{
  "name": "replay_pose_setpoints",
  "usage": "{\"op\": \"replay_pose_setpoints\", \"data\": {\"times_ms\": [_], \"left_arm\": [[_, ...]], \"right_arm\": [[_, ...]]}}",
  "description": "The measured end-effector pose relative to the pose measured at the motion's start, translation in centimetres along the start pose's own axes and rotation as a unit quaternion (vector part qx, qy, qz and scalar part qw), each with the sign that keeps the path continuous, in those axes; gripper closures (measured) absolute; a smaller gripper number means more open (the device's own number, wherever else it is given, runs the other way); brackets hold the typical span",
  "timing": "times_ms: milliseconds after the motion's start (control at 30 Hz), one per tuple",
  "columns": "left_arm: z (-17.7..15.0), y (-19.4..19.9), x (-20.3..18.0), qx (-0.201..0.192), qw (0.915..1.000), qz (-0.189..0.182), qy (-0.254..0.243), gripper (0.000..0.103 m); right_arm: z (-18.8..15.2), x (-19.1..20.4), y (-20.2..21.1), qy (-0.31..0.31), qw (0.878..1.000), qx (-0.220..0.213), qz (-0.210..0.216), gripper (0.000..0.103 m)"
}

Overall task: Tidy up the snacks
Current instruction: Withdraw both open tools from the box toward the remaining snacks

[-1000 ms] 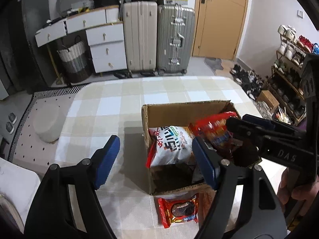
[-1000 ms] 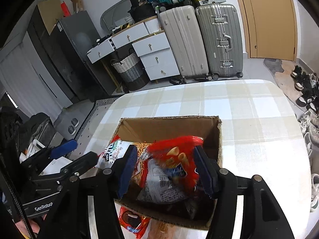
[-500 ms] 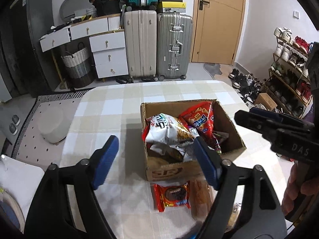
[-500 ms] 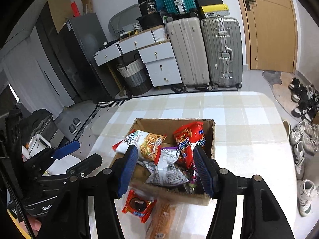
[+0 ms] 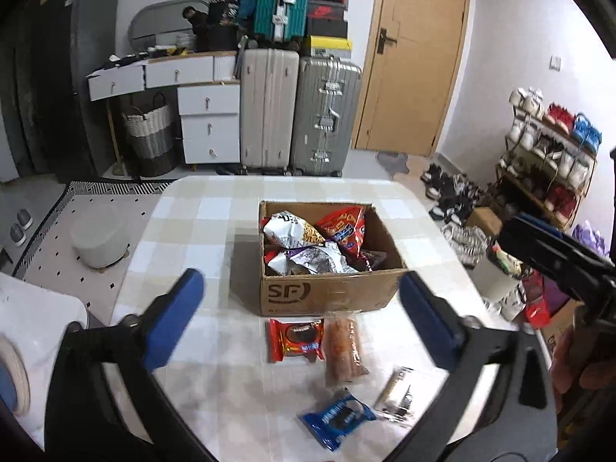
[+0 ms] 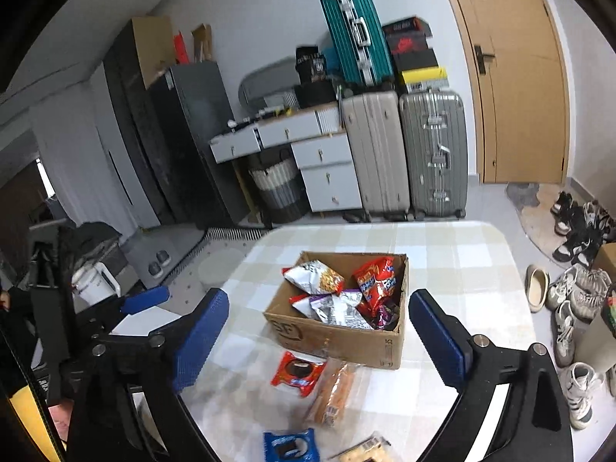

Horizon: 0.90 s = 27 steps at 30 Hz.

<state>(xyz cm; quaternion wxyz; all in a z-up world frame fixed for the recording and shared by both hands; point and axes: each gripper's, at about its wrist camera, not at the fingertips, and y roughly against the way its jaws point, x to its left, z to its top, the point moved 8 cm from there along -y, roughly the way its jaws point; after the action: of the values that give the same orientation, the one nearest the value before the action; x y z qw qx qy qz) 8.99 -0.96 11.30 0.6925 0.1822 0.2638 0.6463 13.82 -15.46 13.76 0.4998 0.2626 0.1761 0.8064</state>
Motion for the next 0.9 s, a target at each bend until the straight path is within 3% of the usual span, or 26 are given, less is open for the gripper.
{"op": "replay_pose_setpoints", "data": {"times_ms": [300,567,733,900], "left_arm": [[-2.0,8.6,0.2,-0.039,0.9992,0.006,0.004,0.001],[-5.6,14.2,1.3,-0.066,0.9975,0.023,0.004,0.001],[-9.4,15.5,1.3,-0.064,0.9976,0.024,-0.008,0.001],[-13.8,13.6,1.3,-0.038,0.999,0.018,-0.018,0.001]], "right_arm": [[-0.9,2.3,7.7,-0.007,0.999,-0.034,0.015,0.001],[-5.0,2.4,12.4,-0.04,0.998,-0.053,0.018,0.0],[-9.0,0.8,12.8,-0.072,0.997,-0.038,0.015,0.0],[-12.7,-1.8,11.5,-0.114,0.993,-0.011,0.012,0.0]]}}
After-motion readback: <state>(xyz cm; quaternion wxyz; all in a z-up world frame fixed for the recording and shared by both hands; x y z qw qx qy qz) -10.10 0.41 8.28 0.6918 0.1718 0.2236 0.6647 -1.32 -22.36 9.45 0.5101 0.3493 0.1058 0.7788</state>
